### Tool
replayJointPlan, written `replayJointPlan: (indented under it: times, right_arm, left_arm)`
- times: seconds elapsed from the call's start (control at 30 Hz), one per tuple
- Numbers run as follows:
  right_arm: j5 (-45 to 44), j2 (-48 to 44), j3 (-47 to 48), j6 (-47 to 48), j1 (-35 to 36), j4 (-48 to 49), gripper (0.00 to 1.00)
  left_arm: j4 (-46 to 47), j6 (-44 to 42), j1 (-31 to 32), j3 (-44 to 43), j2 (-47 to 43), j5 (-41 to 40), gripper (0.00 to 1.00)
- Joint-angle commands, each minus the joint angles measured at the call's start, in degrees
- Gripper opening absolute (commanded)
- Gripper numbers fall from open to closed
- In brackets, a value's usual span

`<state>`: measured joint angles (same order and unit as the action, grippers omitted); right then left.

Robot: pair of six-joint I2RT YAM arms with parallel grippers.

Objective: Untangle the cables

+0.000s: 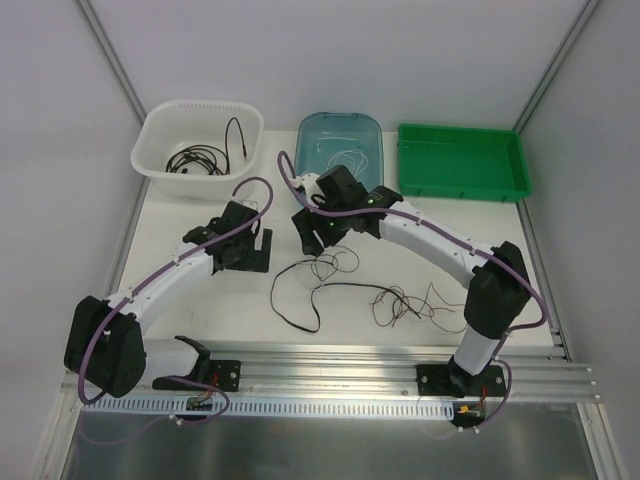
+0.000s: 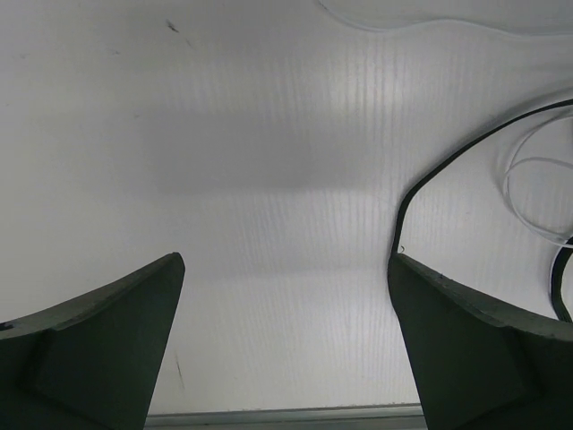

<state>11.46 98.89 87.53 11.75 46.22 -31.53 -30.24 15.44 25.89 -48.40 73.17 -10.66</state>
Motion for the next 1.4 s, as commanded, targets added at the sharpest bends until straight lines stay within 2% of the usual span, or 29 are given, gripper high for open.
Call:
replayJointPlan:
  times: [0.0,0.27,0.6,0.67,0.73,0.8,0.83,0.9,0.93,1.03,1.37]
  right_arm:
    - [2.3,2.2,-0.2,4.3,1.4,-2.2,0.67]
    - [0.0,11.1,1.2,6.4,4.0,0.1,0.64]
    - [-2.9,14.9,-2.4,5.8,4.4,7.4,0.55]
    - [-3.0,14.8,-2.8,5.6,4.5,9.1,0.51]
    - [-3.0,14.9,-3.1,5.3,4.5,10.7,0.42]
    - [-3.3,15.3,-3.1,5.0,4.5,11.4,0.39]
    - [-3.5,15.5,-3.0,5.0,4.5,11.5,0.32]
    - [-4.0,15.6,-3.1,4.9,4.5,11.8,0.26]
    - [-4.0,15.4,-3.5,4.9,4.5,11.9,0.16]
    - [-4.5,13.2,-5.3,4.6,4.5,12.8,0.01]
    - [-5.1,-1.0,-10.3,3.5,4.5,12.6,0.01]
  left_arm:
    - [0.3,0.7,-0.7,0.9,-4.2,-5.7,0.99]
    - [0.5,3.8,-3.2,2.3,-9.3,-10.6,0.99]
    - [0.6,3.9,-4.2,1.9,-8.3,-8.4,0.99]
    - [0.6,3.8,-4.2,2.0,-8.2,-8.2,0.99]
    - [0.6,3.7,-4.3,1.8,-7.9,-7.8,0.99]
    - [0.6,3.7,-4.2,1.8,-7.7,-7.6,0.99]
    - [0.6,3.6,-4.3,1.8,-7.6,-7.5,0.99]
    - [0.6,3.6,-4.2,1.7,-7.3,-6.9,0.99]
    - [0.5,3.5,-4.3,1.7,-7.3,-6.8,0.99]
    - [0.6,3.5,-4.2,1.7,-7.2,-6.5,0.99]
    - [0.7,3.4,-4.2,1.6,-7.3,-5.6,0.99]
